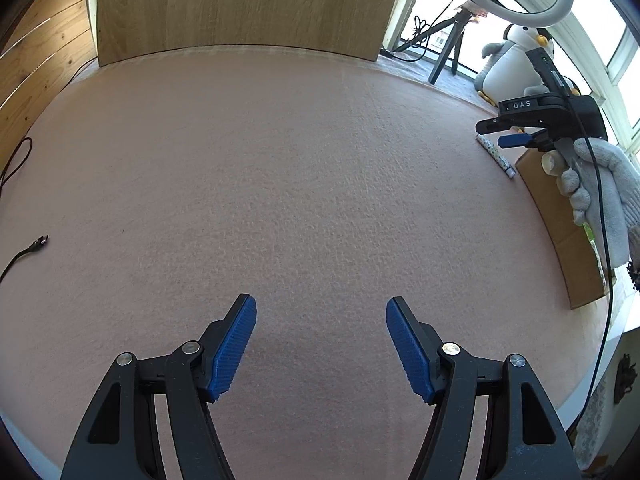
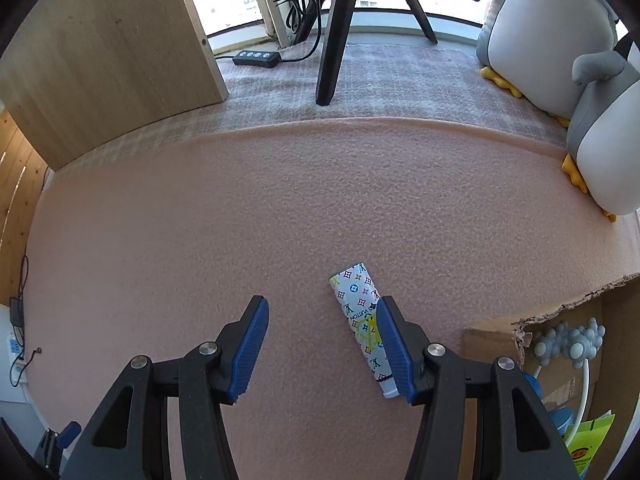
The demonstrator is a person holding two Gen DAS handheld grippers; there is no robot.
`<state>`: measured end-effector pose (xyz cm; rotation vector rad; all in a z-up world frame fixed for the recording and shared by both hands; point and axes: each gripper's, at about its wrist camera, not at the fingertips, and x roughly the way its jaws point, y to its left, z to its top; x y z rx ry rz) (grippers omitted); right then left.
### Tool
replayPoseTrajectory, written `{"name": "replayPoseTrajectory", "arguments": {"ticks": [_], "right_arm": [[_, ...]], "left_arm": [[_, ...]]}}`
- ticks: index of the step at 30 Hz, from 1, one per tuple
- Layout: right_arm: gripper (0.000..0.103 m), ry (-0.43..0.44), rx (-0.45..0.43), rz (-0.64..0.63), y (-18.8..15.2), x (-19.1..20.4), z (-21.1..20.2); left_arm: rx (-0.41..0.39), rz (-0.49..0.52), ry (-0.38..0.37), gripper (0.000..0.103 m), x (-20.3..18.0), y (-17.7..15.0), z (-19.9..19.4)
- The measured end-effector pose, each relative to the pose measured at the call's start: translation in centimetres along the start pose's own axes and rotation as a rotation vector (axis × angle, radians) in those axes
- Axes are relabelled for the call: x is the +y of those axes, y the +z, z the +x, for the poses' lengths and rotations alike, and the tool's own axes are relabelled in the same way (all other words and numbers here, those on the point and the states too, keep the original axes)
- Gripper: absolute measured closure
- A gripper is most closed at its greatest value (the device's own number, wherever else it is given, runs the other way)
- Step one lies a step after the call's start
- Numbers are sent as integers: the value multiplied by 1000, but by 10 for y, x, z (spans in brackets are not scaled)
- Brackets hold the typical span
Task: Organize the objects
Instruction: 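Move the right tool to the patterned tube and grasp it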
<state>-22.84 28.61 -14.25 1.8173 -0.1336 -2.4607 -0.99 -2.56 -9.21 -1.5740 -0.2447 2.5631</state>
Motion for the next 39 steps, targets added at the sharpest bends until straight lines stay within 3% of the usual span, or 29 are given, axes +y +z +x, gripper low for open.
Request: {"name": "replayPoseTrajectory", "arguments": {"ticks": [7, 17, 24, 39], "right_arm": [[51, -40, 25, 10, 4, -4, 12], [51, 30, 51, 34, -17, -8, 10], [82, -6, 17, -21, -36, 2, 3], [82, 80, -2, -95, -124, 31, -23]], "left_arm": [[3, 0, -2, 32, 2, 1, 0], [3, -1, -12, 32, 4, 2, 0], [4, 16, -25, 32, -6, 4, 0], [-1, 64, -47, 30, -38, 11, 4]]}}
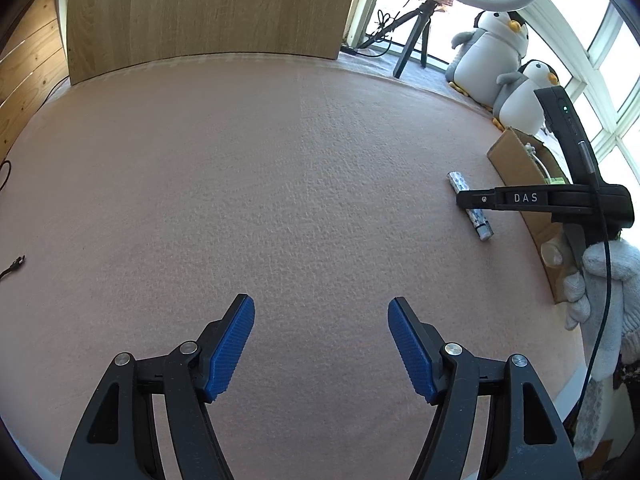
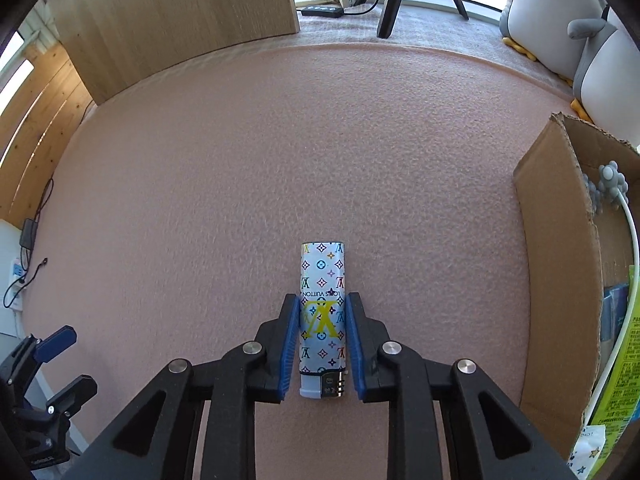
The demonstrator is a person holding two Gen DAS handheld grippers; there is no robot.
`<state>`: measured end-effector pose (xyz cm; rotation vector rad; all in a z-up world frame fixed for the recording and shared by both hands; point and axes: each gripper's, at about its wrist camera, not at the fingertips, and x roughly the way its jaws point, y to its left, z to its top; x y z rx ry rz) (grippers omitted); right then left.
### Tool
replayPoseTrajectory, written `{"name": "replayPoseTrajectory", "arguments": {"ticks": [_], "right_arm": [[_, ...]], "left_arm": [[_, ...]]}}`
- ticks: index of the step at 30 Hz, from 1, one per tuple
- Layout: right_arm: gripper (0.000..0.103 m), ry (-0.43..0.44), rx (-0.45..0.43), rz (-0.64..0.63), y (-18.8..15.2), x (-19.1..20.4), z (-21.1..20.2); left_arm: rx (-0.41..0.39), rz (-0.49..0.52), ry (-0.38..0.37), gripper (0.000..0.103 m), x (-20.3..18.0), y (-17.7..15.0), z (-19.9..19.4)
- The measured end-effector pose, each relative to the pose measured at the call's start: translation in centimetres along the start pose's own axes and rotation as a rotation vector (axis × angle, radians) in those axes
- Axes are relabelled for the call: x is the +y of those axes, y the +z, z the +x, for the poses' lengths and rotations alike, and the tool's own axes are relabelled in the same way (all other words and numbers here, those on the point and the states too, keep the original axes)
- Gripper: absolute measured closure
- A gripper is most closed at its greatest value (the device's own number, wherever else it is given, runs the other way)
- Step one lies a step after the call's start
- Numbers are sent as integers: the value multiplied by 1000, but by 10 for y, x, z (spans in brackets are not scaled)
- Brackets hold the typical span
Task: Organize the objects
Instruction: 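Move the right tool to the patterned tube and grasp it, then carry the patterned tube with the right tool into the box and release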
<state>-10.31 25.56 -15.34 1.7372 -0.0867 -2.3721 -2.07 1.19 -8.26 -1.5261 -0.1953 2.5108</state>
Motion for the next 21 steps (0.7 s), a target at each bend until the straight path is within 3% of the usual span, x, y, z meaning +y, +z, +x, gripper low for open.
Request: {"name": "replayPoseTrajectory", "arguments": {"ticks": [8, 21], "right_arm": [[82, 48, -65, 98, -44, -13, -26], [82, 45, -187, 129, -64, -40, -92]], "left_arm": [[1, 46, -17, 30, -27, 5, 4], [4, 114, -39, 30, -74, 11, 12]]}}
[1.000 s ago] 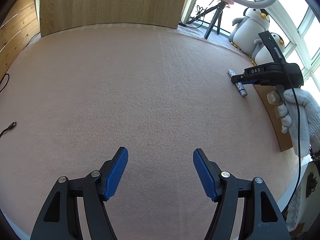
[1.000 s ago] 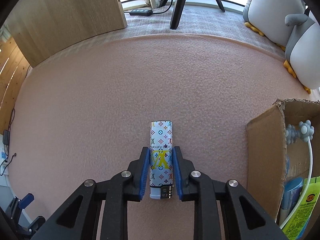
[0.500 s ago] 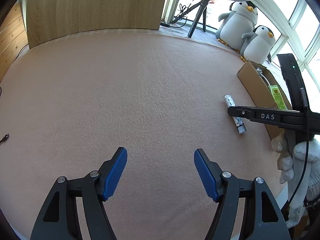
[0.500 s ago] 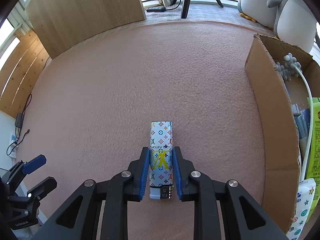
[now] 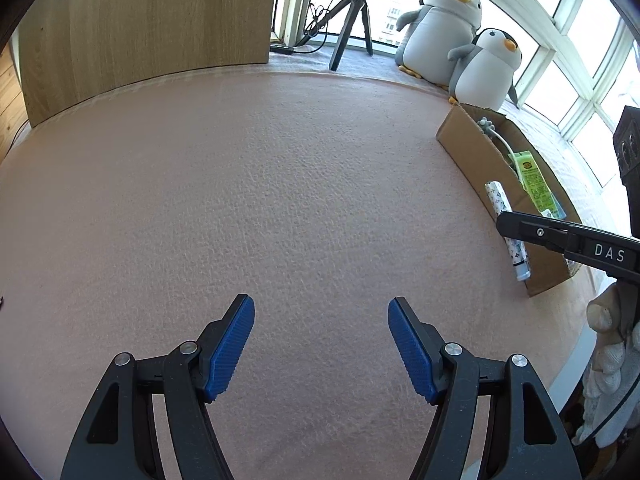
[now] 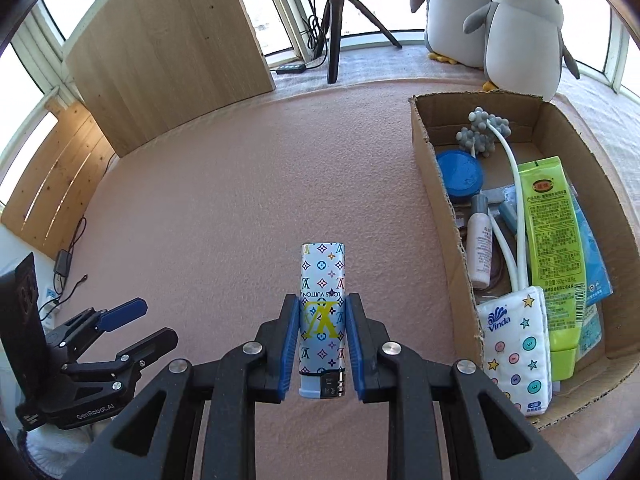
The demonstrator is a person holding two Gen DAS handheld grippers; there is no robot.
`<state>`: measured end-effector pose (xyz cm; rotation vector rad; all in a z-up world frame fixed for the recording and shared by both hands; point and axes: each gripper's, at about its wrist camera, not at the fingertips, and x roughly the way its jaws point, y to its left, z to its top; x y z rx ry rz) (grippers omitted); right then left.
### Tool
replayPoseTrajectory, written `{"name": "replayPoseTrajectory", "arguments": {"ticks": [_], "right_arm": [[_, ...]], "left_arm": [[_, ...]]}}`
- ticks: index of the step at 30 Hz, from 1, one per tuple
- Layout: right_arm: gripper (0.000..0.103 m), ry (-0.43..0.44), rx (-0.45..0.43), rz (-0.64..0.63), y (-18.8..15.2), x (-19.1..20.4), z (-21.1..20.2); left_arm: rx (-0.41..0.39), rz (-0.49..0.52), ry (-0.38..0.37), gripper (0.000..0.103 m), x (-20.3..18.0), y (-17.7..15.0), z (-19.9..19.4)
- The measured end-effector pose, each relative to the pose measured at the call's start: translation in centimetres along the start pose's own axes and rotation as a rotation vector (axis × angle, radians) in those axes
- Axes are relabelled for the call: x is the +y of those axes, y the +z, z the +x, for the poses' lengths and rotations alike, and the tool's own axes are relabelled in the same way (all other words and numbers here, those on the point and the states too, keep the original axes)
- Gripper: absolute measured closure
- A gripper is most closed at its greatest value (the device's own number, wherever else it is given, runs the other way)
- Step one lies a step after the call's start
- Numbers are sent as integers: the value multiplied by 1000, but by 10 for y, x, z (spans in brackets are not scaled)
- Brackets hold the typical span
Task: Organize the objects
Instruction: 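Carry the patterned tube with the right tool into the box and release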
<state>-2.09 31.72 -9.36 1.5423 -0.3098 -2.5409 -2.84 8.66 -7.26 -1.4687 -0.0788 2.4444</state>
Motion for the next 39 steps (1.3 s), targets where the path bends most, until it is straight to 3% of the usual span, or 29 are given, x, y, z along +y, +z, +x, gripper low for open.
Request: {"name": "replayPoseTrajectory", "arguments": {"ticks": [8, 19, 39], "right_arm": [[82, -48, -76, 52, 10, -42, -38], [82, -151, -104, 140, 11, -106, -62], [82, -198, -68, 179, 7, -131, -52]], "left_arm": [[-8, 25, -6, 30, -24, 4, 4], [-12, 30, -7, 30, -35, 9, 7], [-26, 39, 7, 30, -41, 11, 4]]}}
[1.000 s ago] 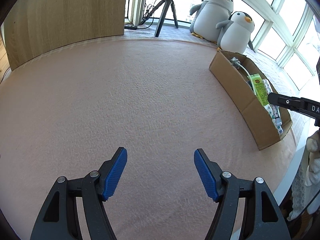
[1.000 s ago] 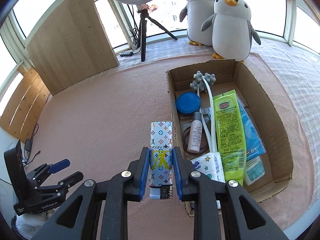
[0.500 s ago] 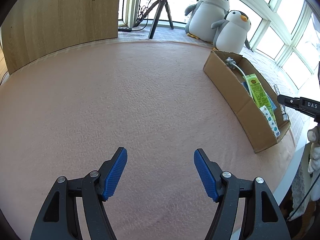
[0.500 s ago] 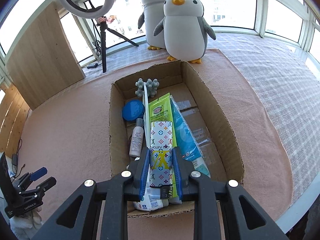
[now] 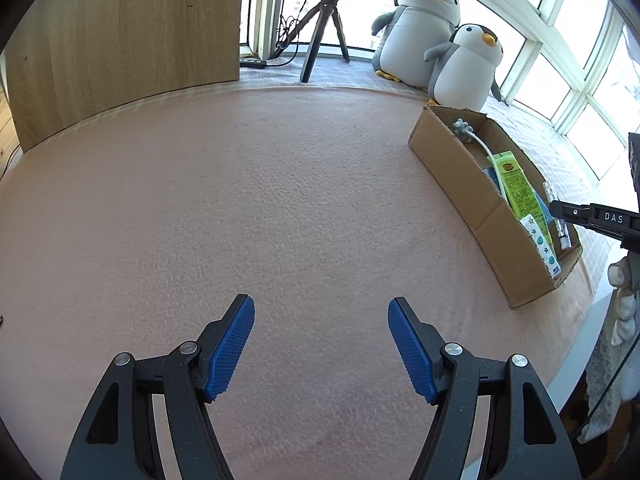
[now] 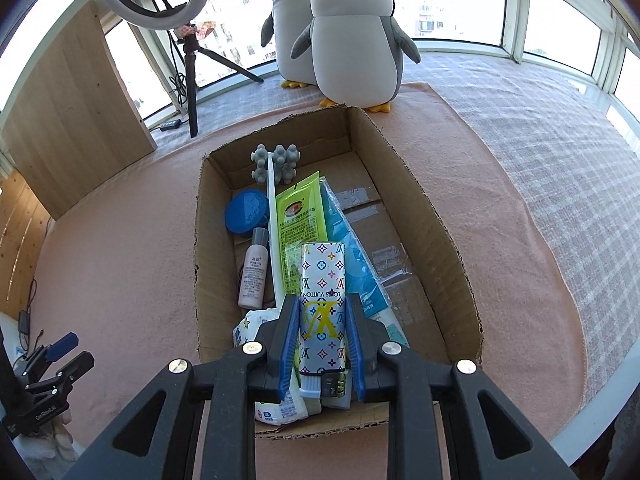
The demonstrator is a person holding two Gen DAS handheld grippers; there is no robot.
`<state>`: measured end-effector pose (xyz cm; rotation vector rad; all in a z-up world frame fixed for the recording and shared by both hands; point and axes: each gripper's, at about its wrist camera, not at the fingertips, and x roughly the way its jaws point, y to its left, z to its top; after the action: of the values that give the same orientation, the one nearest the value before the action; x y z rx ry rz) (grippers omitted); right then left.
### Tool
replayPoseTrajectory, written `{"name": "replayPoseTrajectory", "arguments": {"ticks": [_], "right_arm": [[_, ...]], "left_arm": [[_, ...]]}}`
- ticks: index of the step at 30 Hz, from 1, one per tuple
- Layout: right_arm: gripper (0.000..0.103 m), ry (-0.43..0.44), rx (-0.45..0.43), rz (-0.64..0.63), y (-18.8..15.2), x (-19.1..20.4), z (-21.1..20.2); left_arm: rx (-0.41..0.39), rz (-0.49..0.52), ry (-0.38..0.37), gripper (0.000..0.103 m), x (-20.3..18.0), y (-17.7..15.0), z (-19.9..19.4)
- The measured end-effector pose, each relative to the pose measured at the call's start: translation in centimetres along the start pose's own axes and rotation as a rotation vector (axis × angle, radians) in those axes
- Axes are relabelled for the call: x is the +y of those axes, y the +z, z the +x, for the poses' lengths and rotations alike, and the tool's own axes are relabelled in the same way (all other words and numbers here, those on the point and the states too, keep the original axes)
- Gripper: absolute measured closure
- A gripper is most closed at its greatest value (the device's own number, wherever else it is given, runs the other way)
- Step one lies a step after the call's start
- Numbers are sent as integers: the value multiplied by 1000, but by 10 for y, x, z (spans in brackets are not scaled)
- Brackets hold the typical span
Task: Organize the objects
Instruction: 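Carry the patterned tube with the right tool into the box and release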
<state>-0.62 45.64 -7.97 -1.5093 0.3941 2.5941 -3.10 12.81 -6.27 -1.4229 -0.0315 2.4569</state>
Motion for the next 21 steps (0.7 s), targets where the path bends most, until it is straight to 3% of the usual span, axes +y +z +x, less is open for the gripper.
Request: {"name": "replayPoseTrajectory", "arguments": {"ticks": [15, 21], "right_arm": [[81, -16, -8, 14, -3, 9, -6], [69, -6, -19, -4, -5, 28, -9]], "left_arm": [[-1, 6, 1, 30, 6, -2, -4], [-12, -2, 9, 30, 19, -4, -12]]}}
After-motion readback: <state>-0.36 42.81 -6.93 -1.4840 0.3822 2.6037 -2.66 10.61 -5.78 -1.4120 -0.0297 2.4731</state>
